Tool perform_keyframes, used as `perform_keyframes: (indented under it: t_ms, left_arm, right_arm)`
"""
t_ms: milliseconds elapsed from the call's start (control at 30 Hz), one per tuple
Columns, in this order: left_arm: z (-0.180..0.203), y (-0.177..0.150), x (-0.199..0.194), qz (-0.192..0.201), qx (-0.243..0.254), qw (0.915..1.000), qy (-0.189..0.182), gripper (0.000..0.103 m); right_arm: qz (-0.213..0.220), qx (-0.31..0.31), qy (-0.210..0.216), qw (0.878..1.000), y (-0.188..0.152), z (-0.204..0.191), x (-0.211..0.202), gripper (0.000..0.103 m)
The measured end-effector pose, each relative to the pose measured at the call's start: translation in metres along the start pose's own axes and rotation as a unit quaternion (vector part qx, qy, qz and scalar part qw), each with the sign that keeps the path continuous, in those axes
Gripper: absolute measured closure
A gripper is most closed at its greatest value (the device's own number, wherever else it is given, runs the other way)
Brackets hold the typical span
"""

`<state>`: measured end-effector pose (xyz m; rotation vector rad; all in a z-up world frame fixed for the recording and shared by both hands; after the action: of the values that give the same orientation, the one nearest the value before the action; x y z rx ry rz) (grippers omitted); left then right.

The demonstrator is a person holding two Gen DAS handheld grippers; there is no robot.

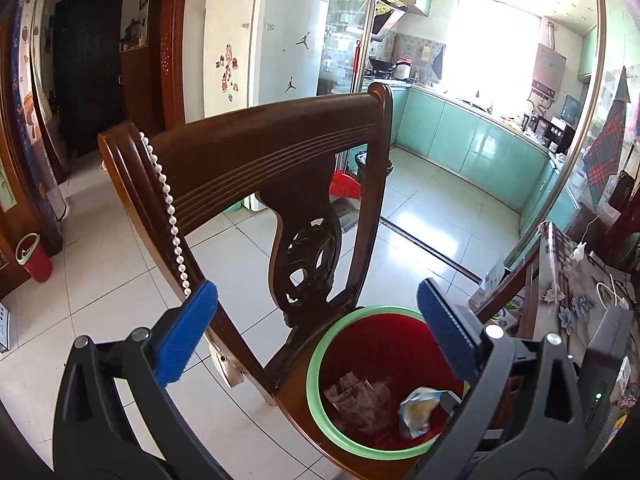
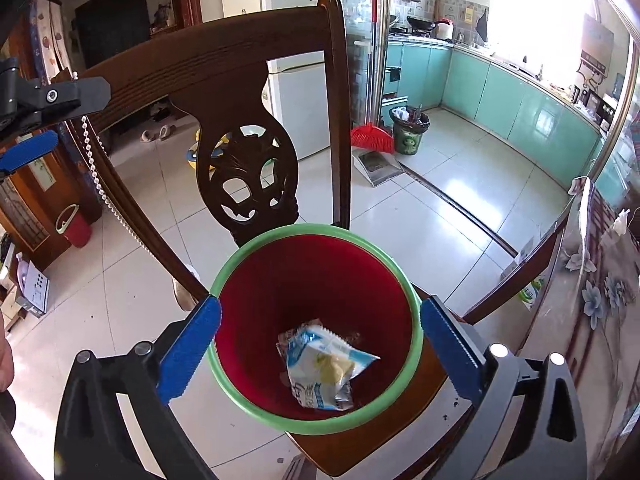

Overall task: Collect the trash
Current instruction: 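Move both tools back over the table toward the yellow drink carton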

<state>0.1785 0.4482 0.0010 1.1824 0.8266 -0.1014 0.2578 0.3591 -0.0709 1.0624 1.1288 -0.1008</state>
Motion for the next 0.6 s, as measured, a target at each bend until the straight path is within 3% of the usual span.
perform_keyframes:
  t_ms: [367,600]
  left_arm:
    - [0.038,-0.002,-0.017,0.007,0.032,0.999,-0.031,0.005]
    - [0.101,-0.016,-0.046,0.001,0.06,0.9927,-0.105,0.005]
  right_arm:
    - [0.036,0.038,-0.037,0.998,-0.023,0.057,-0.078,0.007]
    - [0.071,0.061,-0.079,0.993,-0.06,0.11,-0.165,0.007]
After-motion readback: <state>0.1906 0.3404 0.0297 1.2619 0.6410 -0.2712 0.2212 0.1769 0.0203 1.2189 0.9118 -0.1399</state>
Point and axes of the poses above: each gripper's, at about its wrist camera, not at the fingertips, and x roughly the way its jaws point, z to its right, y to its top, the point moved 3 cm from there along x, roughly the way its jaws point, and after that the axes turned 2 degrees about -x, right-handed, at the moved point
